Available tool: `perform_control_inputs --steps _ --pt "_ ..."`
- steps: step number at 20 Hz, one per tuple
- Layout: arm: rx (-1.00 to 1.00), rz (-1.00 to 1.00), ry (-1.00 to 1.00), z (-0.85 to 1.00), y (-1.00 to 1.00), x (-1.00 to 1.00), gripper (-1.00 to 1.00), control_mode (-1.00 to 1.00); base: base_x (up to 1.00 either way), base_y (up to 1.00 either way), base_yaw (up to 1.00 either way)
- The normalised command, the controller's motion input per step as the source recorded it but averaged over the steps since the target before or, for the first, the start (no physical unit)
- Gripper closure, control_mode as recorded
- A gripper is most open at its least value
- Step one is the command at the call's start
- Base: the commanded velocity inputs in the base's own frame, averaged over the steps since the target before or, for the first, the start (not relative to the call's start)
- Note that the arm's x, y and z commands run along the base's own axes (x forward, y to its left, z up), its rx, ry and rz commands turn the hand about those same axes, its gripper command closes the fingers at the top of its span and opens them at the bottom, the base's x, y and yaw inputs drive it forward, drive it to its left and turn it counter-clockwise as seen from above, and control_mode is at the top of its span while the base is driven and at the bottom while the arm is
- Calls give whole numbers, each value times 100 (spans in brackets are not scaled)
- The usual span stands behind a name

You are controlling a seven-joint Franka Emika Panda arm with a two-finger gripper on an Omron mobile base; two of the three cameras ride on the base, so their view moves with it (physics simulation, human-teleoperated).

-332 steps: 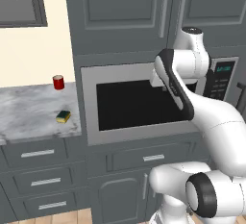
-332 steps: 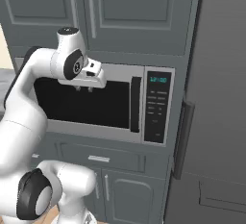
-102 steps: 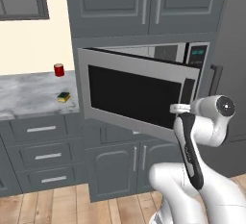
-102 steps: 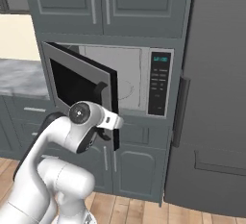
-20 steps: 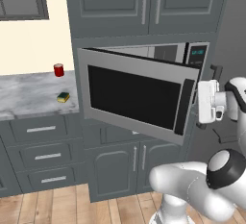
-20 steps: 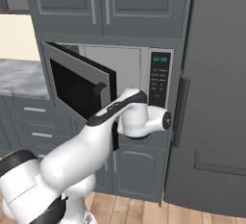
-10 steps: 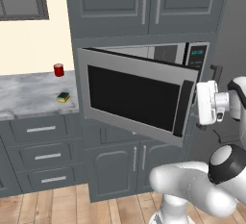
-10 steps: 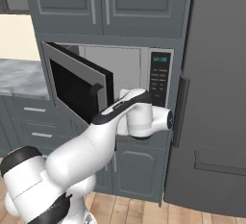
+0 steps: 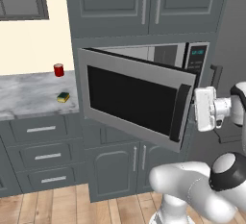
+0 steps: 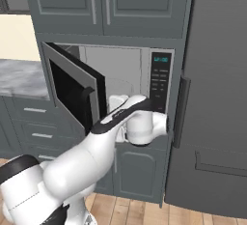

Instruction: Place the sponge inside the microwave to prepare for sanitizing.

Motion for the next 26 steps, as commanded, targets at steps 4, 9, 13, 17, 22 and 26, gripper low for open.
perform_control_inputs --steps 4,9,13,17,22,26 --pt "0 22 -20 -5 35 -41 -100 -100 0 0 0" --pt "0 31 -21 0 37 -34 -100 -100 0 0 0" --pt "-1 35 -19 0 43 -45 -100 -100 0 0 0" --pt "0 27 -8 0 45 -38 -100 -100 0 0 0" --pt "0 12 -7 0 49 -26 -100 -100 0 0 0" --pt "2 1 -5 0 54 -12 -100 -100 0 0 0"
